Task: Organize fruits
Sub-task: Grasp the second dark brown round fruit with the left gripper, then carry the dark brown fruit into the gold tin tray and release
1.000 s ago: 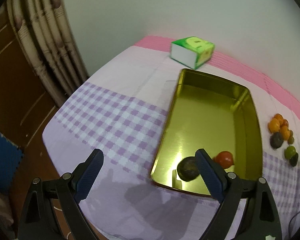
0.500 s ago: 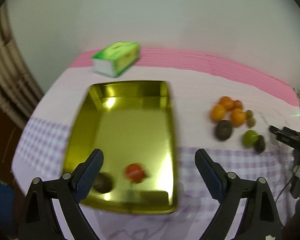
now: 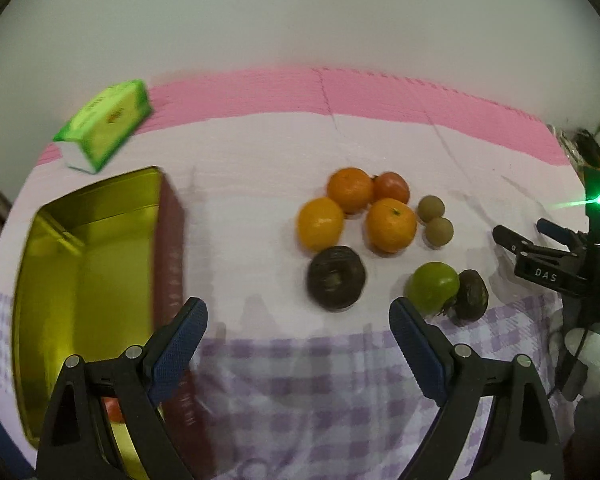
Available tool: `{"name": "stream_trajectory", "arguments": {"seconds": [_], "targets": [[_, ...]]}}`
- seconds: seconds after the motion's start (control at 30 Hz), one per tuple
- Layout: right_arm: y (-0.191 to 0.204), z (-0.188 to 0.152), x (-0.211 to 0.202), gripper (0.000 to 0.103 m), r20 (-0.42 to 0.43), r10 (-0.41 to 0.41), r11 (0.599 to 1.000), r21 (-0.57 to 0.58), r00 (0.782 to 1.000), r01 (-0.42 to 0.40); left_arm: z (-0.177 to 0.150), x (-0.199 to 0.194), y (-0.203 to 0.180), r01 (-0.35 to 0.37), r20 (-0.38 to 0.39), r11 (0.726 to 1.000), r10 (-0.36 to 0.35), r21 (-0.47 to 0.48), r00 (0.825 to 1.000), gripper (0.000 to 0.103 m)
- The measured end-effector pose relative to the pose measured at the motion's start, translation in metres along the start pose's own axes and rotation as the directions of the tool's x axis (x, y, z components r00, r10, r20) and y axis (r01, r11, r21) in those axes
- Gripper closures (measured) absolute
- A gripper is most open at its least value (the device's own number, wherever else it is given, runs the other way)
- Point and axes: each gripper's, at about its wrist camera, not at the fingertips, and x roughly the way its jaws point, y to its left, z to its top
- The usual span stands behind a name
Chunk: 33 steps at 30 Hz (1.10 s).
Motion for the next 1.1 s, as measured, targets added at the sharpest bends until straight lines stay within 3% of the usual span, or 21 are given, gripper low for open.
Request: {"name": "stream_trajectory", "arguments": {"seconds": [0.07, 0.23, 0.3, 0.53, 0.6, 0.83, 1.1], "targets": [[0.001, -0.001, -0.001, 0.000, 0.001, -0.002, 1.000, 0.000, 1.000, 0.002, 0.003, 0.009, -0.004, 0.010, -0.012, 1.000, -0.010, 0.007, 1.000, 0.024], [0.002, 0.000, -0.001, 0.000, 0.000, -0.001, 1.000, 0.000, 1.000, 0.001, 0.010, 0.026, -0.007, 0.036, -0.031, 0.999, -0.036, -0.006, 0.999, 0.031], [0.002, 0.000, -0.001, 0.000, 0.000, -0.001, 1.000, 0.000, 1.000, 0.001, 0.013, 0.033, -0.007, 0.048, -0.047, 0.999, -0.048, -0.011, 0.998, 0.043], [0.002, 0.000, -0.001, 0.000, 0.000, -0.002, 1.000, -0.001, 1.000, 0.002, 0.014, 0.045, -0.007, 0.076, -0.066, 0.996, -0.078, -0.044, 0.995, 0.055], [0.002, 0.000, -0.001, 0.000, 0.000, -0.001, 1.000, 0.000, 1.000, 0.001, 0.013, 0.046, -0.009, 0.088, -0.071, 0.995, -0.091, -0.035, 0.993, 0.066], [0.003, 0.000, -0.001, 0.000, 0.000, -0.001, 1.000, -0.001, 1.000, 0.001, 0.009, 0.041, -0.009, 0.082, -0.069, 0.996, -0.084, -0.036, 0.994, 0.068], [0.003, 0.000, -0.001, 0.000, 0.006, -0.003, 1.000, -0.002, 1.000, 0.003, -0.005, 0.007, -0.006, 0.088, -0.031, 0.996, -0.089, -0.029, 0.996, 0.068]]}}
